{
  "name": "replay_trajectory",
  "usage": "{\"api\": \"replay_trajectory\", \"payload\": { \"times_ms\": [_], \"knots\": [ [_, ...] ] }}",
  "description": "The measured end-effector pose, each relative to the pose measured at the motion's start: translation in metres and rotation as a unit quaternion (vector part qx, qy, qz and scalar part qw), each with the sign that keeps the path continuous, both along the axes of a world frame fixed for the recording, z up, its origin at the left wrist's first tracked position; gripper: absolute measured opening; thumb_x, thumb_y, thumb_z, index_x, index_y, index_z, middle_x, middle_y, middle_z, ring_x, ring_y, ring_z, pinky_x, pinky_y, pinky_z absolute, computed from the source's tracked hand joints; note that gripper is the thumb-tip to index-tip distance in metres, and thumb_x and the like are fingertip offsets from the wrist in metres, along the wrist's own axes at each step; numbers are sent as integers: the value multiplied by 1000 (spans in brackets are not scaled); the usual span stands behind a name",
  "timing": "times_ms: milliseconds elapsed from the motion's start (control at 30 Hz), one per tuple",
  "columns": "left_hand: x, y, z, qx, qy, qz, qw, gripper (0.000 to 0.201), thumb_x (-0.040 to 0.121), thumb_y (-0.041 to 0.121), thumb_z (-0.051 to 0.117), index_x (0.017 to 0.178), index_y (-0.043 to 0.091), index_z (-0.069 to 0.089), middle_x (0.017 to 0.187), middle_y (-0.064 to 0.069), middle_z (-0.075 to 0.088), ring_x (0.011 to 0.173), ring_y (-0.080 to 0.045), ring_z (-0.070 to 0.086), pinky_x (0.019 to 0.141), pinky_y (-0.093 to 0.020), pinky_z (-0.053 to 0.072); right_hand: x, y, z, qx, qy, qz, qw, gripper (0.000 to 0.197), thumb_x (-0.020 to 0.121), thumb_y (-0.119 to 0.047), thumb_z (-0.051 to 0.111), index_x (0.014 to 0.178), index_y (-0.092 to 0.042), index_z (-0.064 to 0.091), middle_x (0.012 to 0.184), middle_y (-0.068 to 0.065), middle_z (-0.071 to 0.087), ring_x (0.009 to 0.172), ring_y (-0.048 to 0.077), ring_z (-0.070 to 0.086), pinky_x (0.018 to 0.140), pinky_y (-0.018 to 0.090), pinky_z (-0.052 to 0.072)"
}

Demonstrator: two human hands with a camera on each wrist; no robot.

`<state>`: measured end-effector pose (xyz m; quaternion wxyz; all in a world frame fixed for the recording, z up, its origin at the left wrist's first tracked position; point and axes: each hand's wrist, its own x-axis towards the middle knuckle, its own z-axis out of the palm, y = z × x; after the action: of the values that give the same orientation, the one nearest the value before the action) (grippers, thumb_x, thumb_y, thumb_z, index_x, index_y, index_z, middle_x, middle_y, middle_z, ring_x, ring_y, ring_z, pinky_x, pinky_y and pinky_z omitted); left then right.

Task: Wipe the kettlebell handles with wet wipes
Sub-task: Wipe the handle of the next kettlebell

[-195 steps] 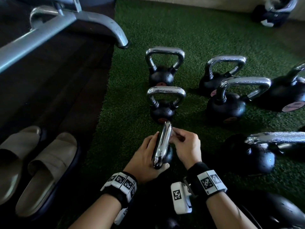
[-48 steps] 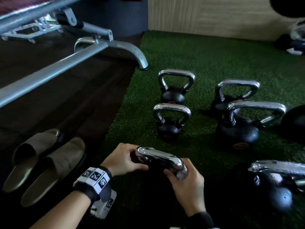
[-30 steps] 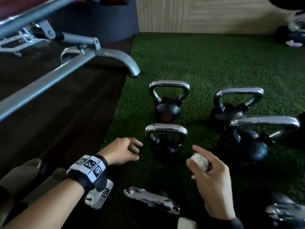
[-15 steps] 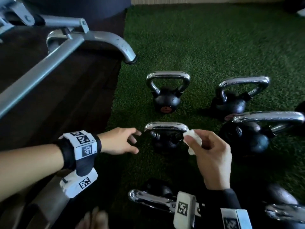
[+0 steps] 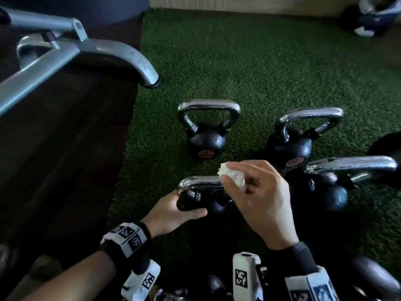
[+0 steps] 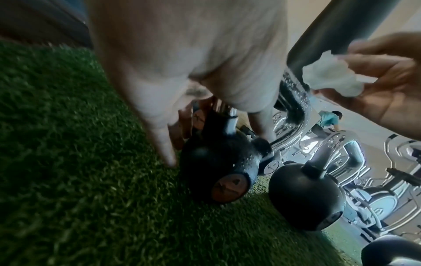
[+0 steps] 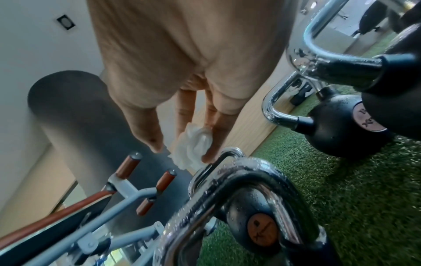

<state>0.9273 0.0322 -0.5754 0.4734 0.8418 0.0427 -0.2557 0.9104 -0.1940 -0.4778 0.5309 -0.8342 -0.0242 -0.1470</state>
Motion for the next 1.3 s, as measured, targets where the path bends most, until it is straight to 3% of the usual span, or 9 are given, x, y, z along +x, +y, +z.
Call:
{"api": "replay_trajectory", "payload": {
  "times_ms": [167,300,367,467,633,967,1033,1133,1300],
  "knots": [
    [4,-22,-15,-34,-31,74,996,32,74,61,83,101,46,73,102,26,75,95,13,66,86,-13,46,9,15,-15,-67,-72,24,995,17,79,-13,89,94,-20,85,101,-8,72,90,2,70,77,12,54],
    [12,-18,-21,4,-51,48,998,44,75,69,76,107,38,76,101,22,76,96,15,65,77,-1,43,9,24,-26,-147,-98,23,984,18,79,-6,88,90,-20,85,98,-8,75,91,12,69,82,23,55],
    [15,-15,-25,10,-43,38,998,54,72,75,75,110,37,75,105,20,75,99,14,64,81,-2,45,4,17,-30,-148,-101,-14,984,17,80,-6,88,90,-20,84,97,-9,76,89,14,69,81,29,57],
    [17,-12,-32,16,-39,26,999,74,61,90,67,116,41,72,113,20,73,107,7,64,97,-18,50,0,6,-30,-128,-89,-53,986,18,79,-4,87,88,-18,83,94,-9,76,87,11,71,76,31,59],
    [17,-10,-32,14,-45,10,999,67,68,85,68,118,41,71,114,21,72,109,8,64,96,-16,49,2,16,-27,-125,-63,-46,989,32,81,-1,84,108,-17,80,91,-9,69,79,4,63,73,1,43],
    [14,-11,-26,28,-64,4,998,61,72,80,68,116,38,73,112,24,73,106,12,64,100,-17,50,-1,-21,-43,-52,16,-74,996,23,83,-13,84,104,-21,83,91,-16,74,81,-3,68,67,3,45],
    [12,-12,-22,26,-70,7,997,60,74,79,69,119,39,72,113,24,73,107,12,63,101,-17,49,0,-26,-49,-21,51,-83,995,22,85,-14,83,103,-27,82,92,-18,76,85,-6,71,73,6,50],
    [10,-13,-17,0,-71,4,997,53,78,73,71,121,44,71,116,27,72,114,9,63,106,-23,48,2,-35,-66,107,141,-84,981,17,90,-19,80,101,-31,82,96,-13,81,91,2,76,86,27,59],
    [8,-7,-3,55,-42,-2,998,51,80,72,70,121,42,67,115,28,69,112,5,62,95,-12,43,-1,-27,-91,250,229,-59,939,16,91,-21,77,105,-17,82,85,9,80,75,16,71,86,44,60]
  ]
}}
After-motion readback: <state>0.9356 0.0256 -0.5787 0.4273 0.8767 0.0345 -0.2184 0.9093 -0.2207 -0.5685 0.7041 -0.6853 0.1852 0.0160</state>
